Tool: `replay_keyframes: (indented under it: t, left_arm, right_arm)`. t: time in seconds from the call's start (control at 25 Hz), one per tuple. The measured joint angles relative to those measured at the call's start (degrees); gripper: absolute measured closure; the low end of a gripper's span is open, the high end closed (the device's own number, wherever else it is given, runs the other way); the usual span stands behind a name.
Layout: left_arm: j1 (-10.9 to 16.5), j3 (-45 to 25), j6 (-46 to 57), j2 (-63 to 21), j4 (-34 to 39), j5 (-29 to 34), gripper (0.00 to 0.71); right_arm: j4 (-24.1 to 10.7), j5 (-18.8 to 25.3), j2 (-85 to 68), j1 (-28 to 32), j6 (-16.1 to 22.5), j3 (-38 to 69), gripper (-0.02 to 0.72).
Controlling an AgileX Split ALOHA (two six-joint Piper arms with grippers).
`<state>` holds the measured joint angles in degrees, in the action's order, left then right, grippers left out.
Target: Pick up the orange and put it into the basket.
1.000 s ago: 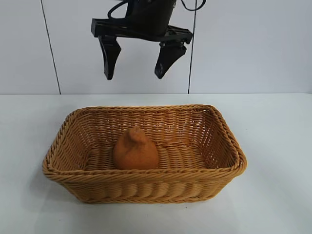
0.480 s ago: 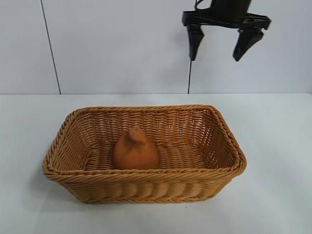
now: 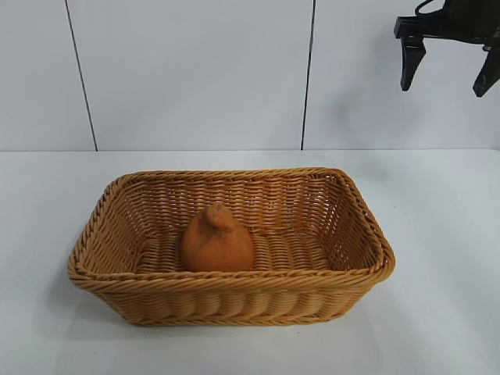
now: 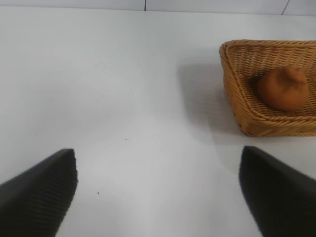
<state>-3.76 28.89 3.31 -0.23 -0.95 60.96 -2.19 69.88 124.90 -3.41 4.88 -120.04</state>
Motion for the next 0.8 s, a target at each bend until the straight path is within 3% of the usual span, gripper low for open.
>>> replay_keyframes:
  t: [0.2,0.36,0.8]
  left_arm:
    - [0.0,0.0,0.0,0.0,0.0,0.0,0.074]
    - [0.0,0.0,0.0,0.0,0.0,0.0,0.074]
    - [0.0,0.0,0.0,0.0,0.0,0.0,0.074]
  right_arm:
    - [0.2,-0.1,-3.2,0.0,-0.4,4.2,0.029]
    - [0.2,-0.1,-9.1,0.0,-1.0,13.4,0.029]
    - [3.0,0.0,-35.8,0.0,-1.3,51.1,0.029]
